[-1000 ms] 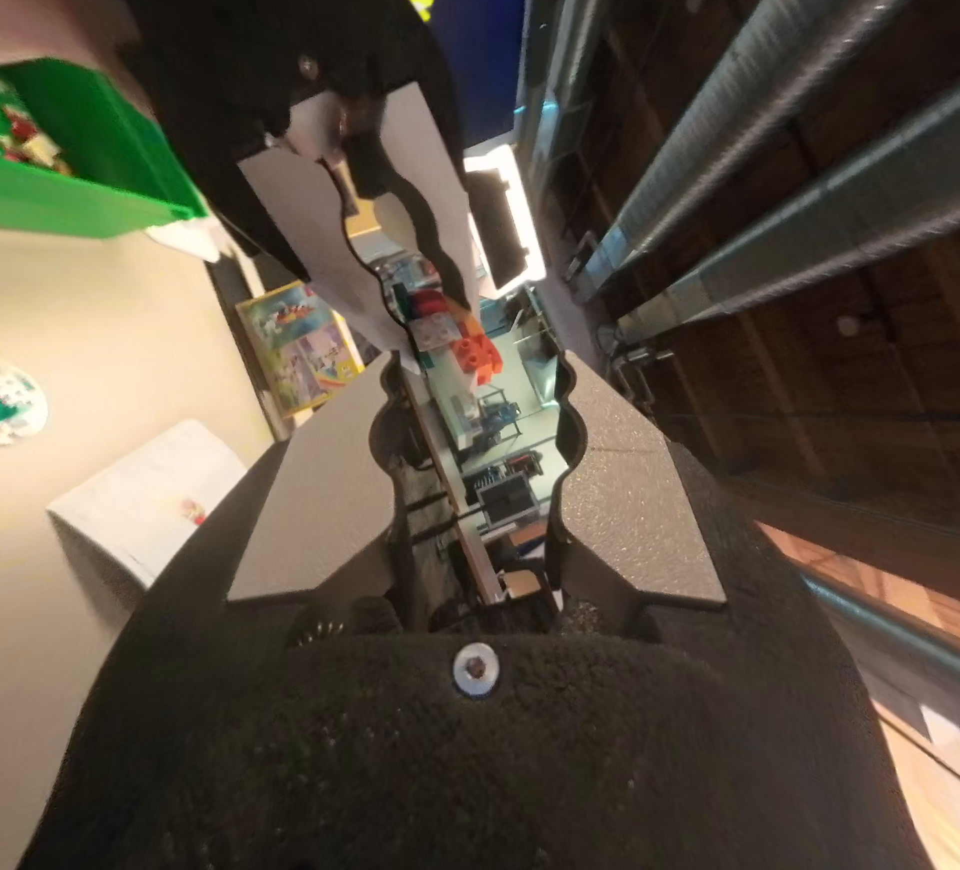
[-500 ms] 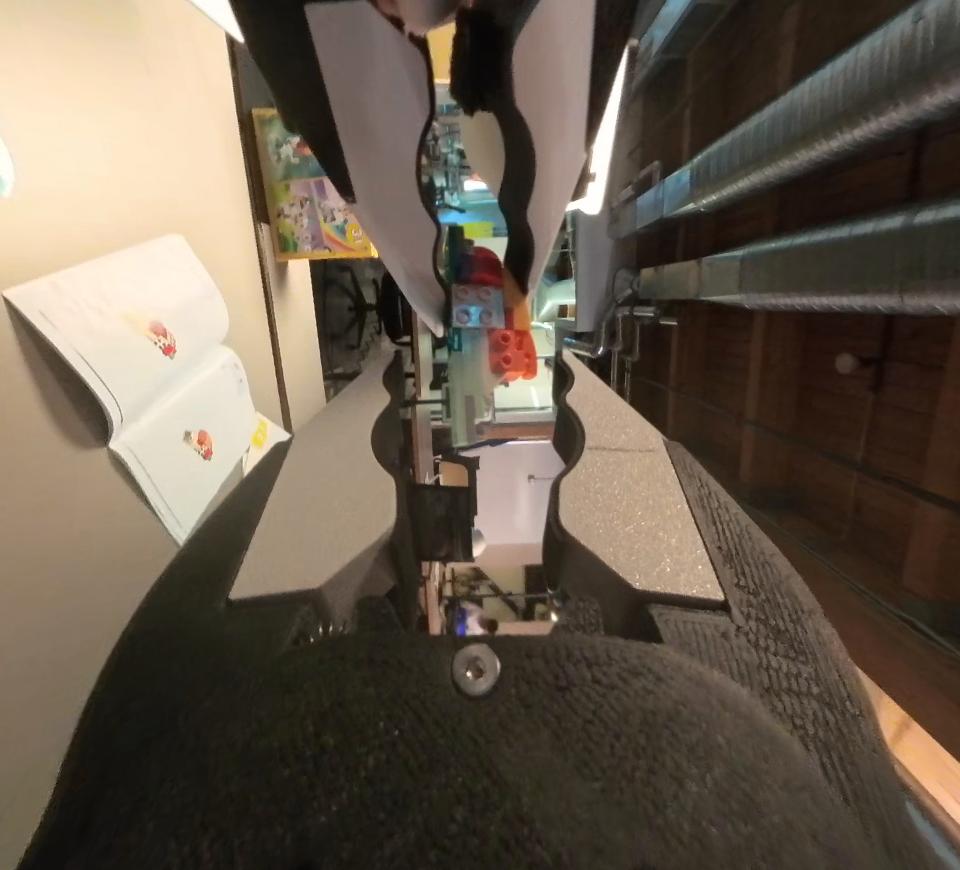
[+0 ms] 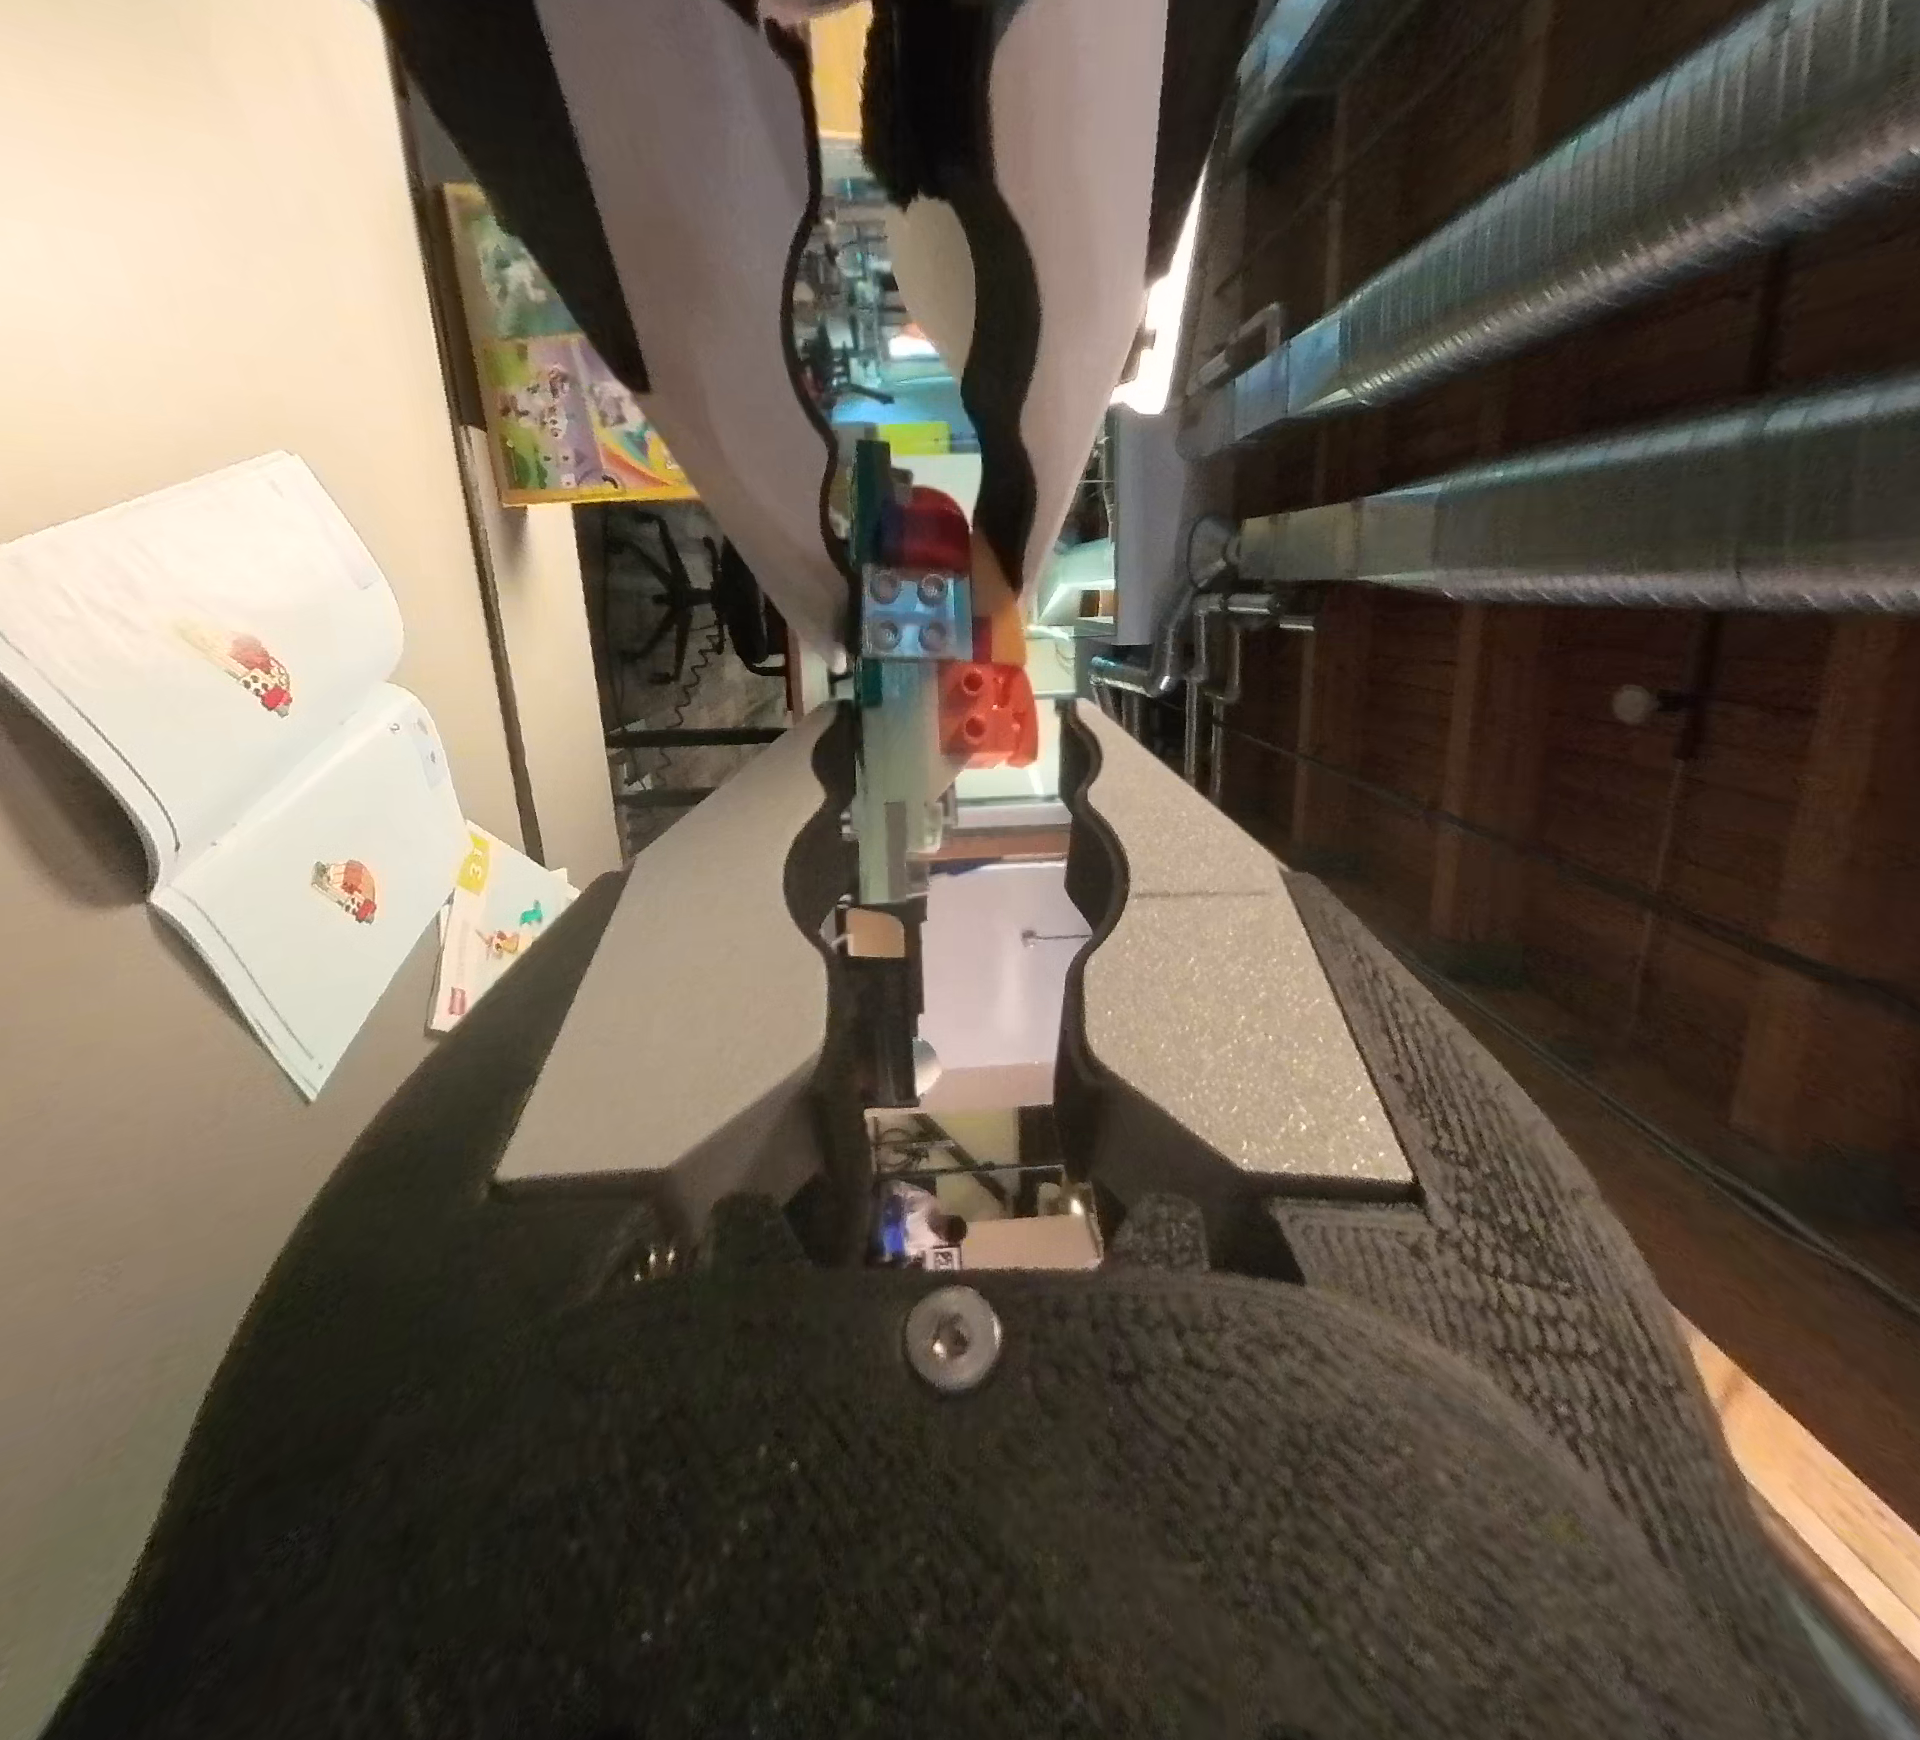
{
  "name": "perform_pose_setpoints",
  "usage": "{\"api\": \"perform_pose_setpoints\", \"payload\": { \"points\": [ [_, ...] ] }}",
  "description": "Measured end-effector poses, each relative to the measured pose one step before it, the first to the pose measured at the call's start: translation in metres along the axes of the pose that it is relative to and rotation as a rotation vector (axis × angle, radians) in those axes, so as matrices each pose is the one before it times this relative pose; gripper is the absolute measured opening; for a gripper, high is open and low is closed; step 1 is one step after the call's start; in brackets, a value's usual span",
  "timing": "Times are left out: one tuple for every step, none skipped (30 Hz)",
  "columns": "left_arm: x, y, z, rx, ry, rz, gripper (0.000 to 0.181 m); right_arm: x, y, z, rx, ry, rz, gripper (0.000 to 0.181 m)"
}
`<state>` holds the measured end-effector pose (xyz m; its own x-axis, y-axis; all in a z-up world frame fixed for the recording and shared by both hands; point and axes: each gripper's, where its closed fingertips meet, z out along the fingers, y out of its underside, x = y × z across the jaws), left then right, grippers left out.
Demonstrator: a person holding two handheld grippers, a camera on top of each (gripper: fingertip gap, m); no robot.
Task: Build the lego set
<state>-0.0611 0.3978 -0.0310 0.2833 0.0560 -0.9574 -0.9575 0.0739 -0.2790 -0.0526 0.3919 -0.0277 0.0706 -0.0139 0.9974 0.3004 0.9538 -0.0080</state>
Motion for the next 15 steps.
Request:
{"api": "perform_pose_setpoints", "payload": {
  "points": [
    [0.00033,-0.00016,0.00043,-0.0026,-0.0002,0.0036,0.026,-0.00032,0.00022,0.00035,-0.0011,-0.0010,-0.0008,0.039],
    [0.00034,-0.00004,0.00031,-0.0028,0.0004,0.0041,0.026,-0.00052,0.00057,0.00024,-0.0020,-0.0018,-0.0008,0.038],
    [0.00040,0.00002,0.00029,-0.0014,0.0012,0.0023,0.026,-0.00046,0.00054,0.00020,-0.0016,-0.0023,0.0017,0.038],
    [0.00035,-0.00005,0.00025,0.0009,0.0012,0.0003,0.026,-0.00030,0.00039,0.00004,-0.0008,-0.0017,0.0009,0.038],
    [0.00037,-0.00023,0.00017,0.0027,0.0017,0.0005,0.026,-0.00039,0.00034,0.00006,-0.0004,-0.0027,0.0002,0.038],
    [0.00025,-0.00009,0.00007,0.0027,0.0020,-0.0009,0.026,-0.00016,0.00021,-0.00008,-0.0015,-0.0033,0.0014,0.038],
    [0.00020,-0.00011,0.00007,0.0026,0.0017,-0.0020,0.026,-0.00005,0.00023,-0.00010,-0.0017,-0.0027,-0.0004,0.038],
    [-0.00010,-0.00032,-0.00005,0.0022,-0.0005,0.0003,0.025,0.00023,0.00014,-0.00006,-0.0019,-0.0010,-0.0024,0.039],
    [-0.00016,-0.00025,-0.00012,0.0012,-0.0011,0.0017,0.026,0.00014,0.00012,0.00004,-0.0020,-0.0030,-0.0009,0.039],
    [0.00018,-0.00022,-0.00010,0.0001,0.0002,0.0031,0.026,-0.00022,0.00024,0.00014,-0.0024,-0.0057,0.0001,0.039],
    [0.00028,-0.00012,-0.00004,-0.0004,0.0005,0.0036,0.026,-0.00034,0.00018,0.00009,-0.0026,-0.0062,-0.0005,0.039],
    [0.00028,-0.00010,0.00005,-0.0007,0.0006,0.0025,0.025,-0.00039,0.00016,0.00017,-0.0028,-0.0061,-0.0012,0.039],
    [0.00023,-0.00012,0.00005,-0.0008,0.0010,0.0026,0.025,-0.00038,0.00029,0.00009,-0.0028,-0.0054,-0.0027,0.039],
    [0.00034,-0.00020,-0.00001,-0.0001,0.0008,0.0021,0.025,-0.00038,0.00027,0.00002,-0.0033,-0.0042,-0.0030,0.039],
    [0.00023,-0.00026,0.00015,0.0005,0.0011,-0.0003,0.025,-0.00016,0.00026,-0.00006,-0.0039,-0.0031,-0.0025,0.039]
  ]
}}
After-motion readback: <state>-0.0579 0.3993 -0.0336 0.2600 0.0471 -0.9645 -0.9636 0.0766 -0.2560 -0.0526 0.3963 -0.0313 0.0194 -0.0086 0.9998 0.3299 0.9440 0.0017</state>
